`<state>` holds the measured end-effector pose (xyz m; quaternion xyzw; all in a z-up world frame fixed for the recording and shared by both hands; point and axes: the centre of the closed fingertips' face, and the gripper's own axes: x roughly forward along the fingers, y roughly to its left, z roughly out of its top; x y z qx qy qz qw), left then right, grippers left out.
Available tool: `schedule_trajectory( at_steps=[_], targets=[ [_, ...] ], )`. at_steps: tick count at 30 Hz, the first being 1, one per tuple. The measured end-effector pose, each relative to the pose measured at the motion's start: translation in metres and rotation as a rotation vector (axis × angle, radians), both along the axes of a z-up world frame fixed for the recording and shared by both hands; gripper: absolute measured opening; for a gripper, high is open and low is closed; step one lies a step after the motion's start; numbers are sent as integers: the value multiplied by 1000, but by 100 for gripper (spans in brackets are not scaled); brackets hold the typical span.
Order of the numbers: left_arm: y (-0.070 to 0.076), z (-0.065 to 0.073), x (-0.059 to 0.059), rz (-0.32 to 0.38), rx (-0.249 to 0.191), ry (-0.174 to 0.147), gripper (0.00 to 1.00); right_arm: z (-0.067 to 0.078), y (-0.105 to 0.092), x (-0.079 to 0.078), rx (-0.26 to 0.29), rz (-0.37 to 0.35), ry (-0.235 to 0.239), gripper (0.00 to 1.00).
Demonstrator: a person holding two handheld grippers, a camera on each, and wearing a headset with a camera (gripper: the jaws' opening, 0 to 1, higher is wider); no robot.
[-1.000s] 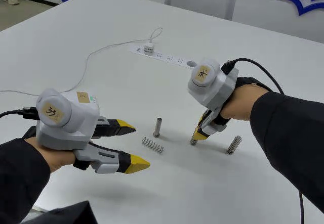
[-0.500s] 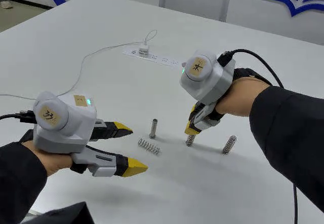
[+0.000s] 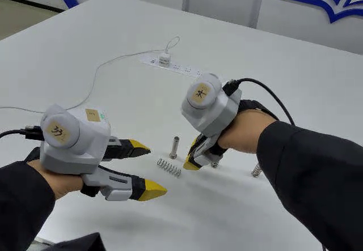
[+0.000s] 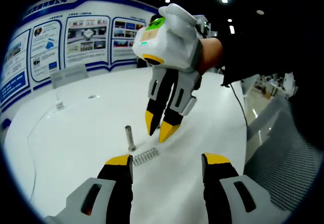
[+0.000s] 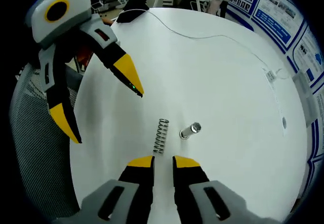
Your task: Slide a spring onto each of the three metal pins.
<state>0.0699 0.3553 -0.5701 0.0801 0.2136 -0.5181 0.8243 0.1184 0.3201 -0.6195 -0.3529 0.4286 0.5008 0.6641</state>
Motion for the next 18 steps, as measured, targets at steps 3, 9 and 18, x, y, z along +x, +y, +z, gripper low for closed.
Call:
schedule_trajectory(
  at_steps=[3,9,18],
  targets=[
    [0,-2,1,0,2,4,56,-5,4,0,15,-13,6,15],
    [1,-3,1,2,5,7,56,-13,10,0,24,-23,16,14],
    [2,-4,2,10,5,9,56,-22,15,0,24,-34,26,13]
  ],
)
